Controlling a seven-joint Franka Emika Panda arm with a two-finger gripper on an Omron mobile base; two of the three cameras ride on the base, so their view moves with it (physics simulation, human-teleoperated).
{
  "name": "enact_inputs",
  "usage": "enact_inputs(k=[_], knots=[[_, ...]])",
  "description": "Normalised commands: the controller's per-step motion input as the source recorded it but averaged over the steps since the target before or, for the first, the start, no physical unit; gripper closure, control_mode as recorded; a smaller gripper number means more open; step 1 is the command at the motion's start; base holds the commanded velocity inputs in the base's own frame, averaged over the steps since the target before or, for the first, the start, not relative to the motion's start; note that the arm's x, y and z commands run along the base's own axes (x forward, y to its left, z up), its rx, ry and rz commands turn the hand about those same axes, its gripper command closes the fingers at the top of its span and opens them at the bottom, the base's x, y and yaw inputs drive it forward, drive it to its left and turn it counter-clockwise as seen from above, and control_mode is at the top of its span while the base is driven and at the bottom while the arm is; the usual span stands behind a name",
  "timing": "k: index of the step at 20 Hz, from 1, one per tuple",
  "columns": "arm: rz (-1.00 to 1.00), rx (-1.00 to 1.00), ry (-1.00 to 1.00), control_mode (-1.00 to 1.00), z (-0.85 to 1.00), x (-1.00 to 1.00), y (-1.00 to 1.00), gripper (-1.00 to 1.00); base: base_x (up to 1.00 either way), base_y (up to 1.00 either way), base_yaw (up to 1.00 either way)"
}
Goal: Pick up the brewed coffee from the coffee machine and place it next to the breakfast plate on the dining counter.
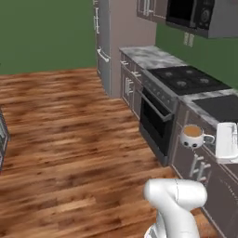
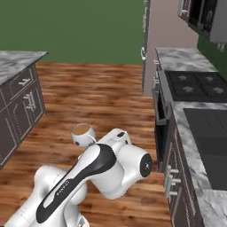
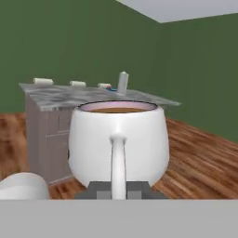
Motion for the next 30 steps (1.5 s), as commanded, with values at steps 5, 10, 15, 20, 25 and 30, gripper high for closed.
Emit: enact_inputs(k=[5,10,15,20,25,30], knots=[[0.0,0.0,0.0,1.0,0.0,0.0,0.0,1.0,0.29,0.24,0.77],[0.0,0.0,0.0,1.0,0.0,0.0,0.0,1.0,0.13,0.83,0.64],[0.0,0.0,0.0,1.0,0.0,0.0,0.0,1.0,0.1,1.0,0.56],[0.0,0.0,0.0,1.0,0.0,0.0,0.0,1.0,0.25,1.0,0.37],[0.0,0.0,0.0,1.0,0.0,0.0,0.0,1.0,0.23,1.0,0.3],[0.0,0.0,0.0,1.0,0.0,0.0,0.0,1.0,0.31,1.0,0.25]])
